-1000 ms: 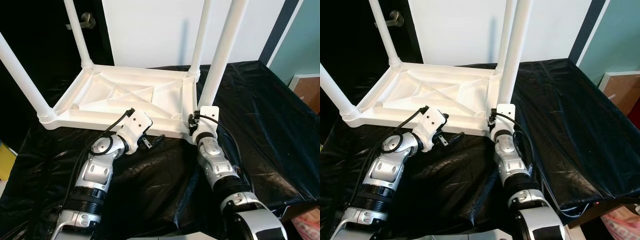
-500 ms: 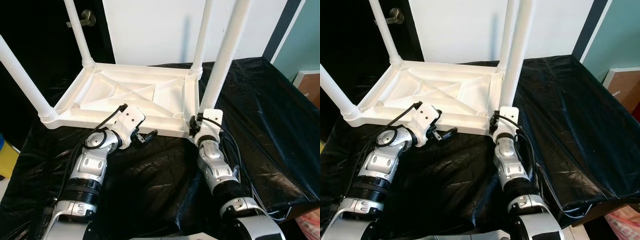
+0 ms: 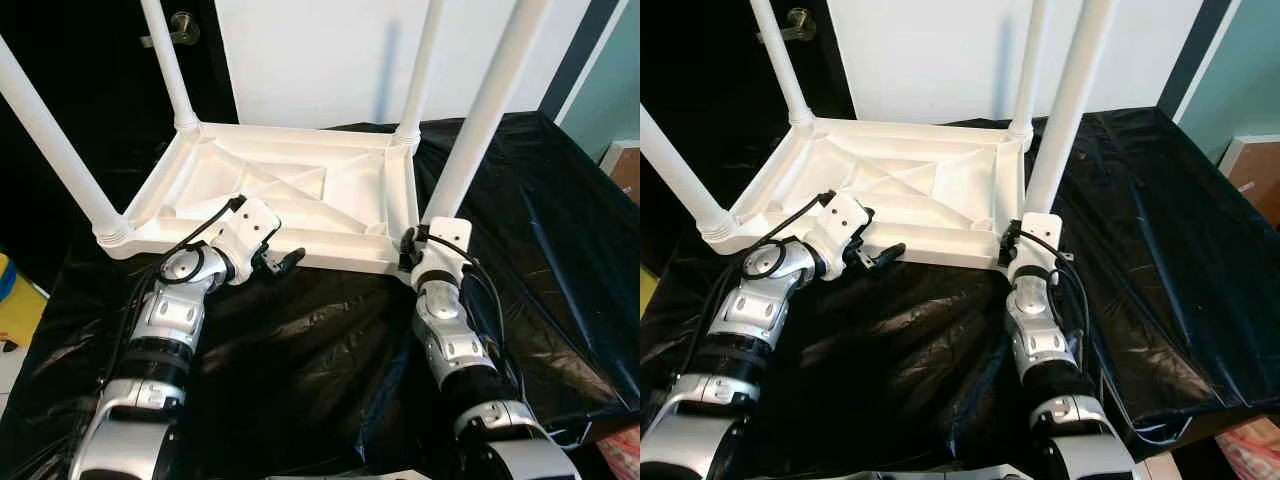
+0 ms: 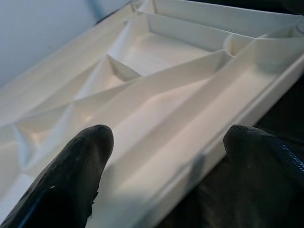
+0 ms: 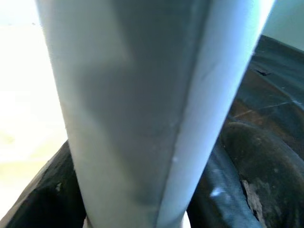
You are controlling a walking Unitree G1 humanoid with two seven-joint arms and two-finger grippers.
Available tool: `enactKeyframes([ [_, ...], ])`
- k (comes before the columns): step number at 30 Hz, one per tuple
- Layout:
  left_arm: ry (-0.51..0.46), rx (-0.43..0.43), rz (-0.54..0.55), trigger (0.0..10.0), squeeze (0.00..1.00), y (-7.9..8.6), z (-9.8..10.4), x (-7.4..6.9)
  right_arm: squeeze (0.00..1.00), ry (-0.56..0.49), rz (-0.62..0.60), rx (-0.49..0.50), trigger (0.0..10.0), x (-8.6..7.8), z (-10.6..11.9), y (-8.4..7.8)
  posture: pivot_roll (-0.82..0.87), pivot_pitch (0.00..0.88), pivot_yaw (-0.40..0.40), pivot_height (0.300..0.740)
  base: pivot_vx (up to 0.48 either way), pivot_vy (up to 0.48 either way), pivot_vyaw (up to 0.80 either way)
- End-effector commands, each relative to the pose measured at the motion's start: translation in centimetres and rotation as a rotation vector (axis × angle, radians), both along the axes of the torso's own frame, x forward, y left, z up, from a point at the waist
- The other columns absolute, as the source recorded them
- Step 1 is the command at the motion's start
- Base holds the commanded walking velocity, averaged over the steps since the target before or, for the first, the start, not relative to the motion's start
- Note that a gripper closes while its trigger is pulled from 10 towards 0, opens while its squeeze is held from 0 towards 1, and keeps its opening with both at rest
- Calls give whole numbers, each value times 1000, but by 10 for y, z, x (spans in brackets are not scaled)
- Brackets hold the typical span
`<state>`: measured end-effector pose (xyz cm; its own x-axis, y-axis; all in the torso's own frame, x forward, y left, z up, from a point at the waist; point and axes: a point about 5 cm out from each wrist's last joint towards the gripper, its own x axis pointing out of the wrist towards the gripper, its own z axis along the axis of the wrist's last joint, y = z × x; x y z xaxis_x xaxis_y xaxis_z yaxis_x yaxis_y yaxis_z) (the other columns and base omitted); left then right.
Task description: Building children table
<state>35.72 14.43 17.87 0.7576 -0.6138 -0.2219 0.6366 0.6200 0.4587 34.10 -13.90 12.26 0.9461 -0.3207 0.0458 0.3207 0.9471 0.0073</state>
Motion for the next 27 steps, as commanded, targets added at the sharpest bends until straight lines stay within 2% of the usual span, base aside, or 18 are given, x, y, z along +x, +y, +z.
enactKeyframes([
  [1,-74,-15,148,10000,0,11,3,6,0,6,-82,-9,10000,-5,-4,-18,-9,35,0,740,0,0,0],
  [3,-89,-15,159,10000,0,14,8,10,0,5,-134,-17,10000,-9,-6,-35,-9,36,2,740,0,0,0],
  [4,-89,-15,159,10000,0,14,8,10,0,5,-134,-17,10000,-9,-6,-35,-9,36,2,740,0,0,0],
  [5,-95,-7,145,10000,0,14,10,9,0,14,-196,-40,10000,-13,-8,-63,-18,37,14,740,0,0,0],
  [6,-97,-4,135,10000,0,13,10,8,0,16,-216,-47,10000,-14,-9,-72,-18,37,14,740,0,0,0],
  [7,-97,-4,135,10000,0,13,10,8,0,16,-216,-47,10000,-14,-9,-72,-18,37,14,740,0,0,0],
  [9,-76,-19,64,10000,0,0,5,0,0,28,-232,-57,10000,-13,-9,-91,-22,38,22,740,0,0,0],
  [11,-64,-22,20,10000,0,-8,1,-6,0,21,-243,-58,10000,-13,-7,-98,-25,39,25,740,0,0,0],
  [12,-46,-22,-25,10000,0,-15,-6,-14,0,12,-220,-38,10000,-11,-5,-100,-30,42,32,740,0,0,0],
  [13,-46,-22,-25,10000,0,-15,-6,-14,0,12,-220,-38,10000,-11,-5,-100,-30,42,32,740,0,0,0],
  [14,-12,-36,-99,10000,0,-24,-15,-29,0,-42,-173,-42,10000,-9,5,-94,-35,44,37,740,0,0,0],
  [16,26,-82,-153,10000,0,-27,-17,-43,0,-72,-118,-32,10000,-9,11,-81,-29,46,35,740,0,0,0],
  [19,43,-97,-178,10000,0,-27,-17,-49,0,-76,-98,-26,10000,-9,11,-76,-29,46,35,740,0,0,0],
  [20,38,-97,-227,10000,0,-27,-15,-60,0,-80,-77,-19,10000,-10,11,-69,-22,47,31,740,0,0,0],
  [21,53,-138,-256,10000,0,-25,-12,-71,0,-76,-59,-10,10000,-11,9,-63,-14,48,26,740,0,0,0],
  [22,53,-138,-256,10000,0,-25,-12,-71,0,-76,-59,-10,10000,-11,9,-63,-14,48,26,740,0,0,0],
  [24,80,-193,-289,10000,0,-20,-7,-88,0,-65,-37,11,10000,-14,5,-56,-2,52,15,740,0,0,0],
  [27,98,-209,-286,10000,0,-11,-3,-98,0,-56,-26,12,10000,-16,2,-53,6,56,8,740,0,0,0],
])
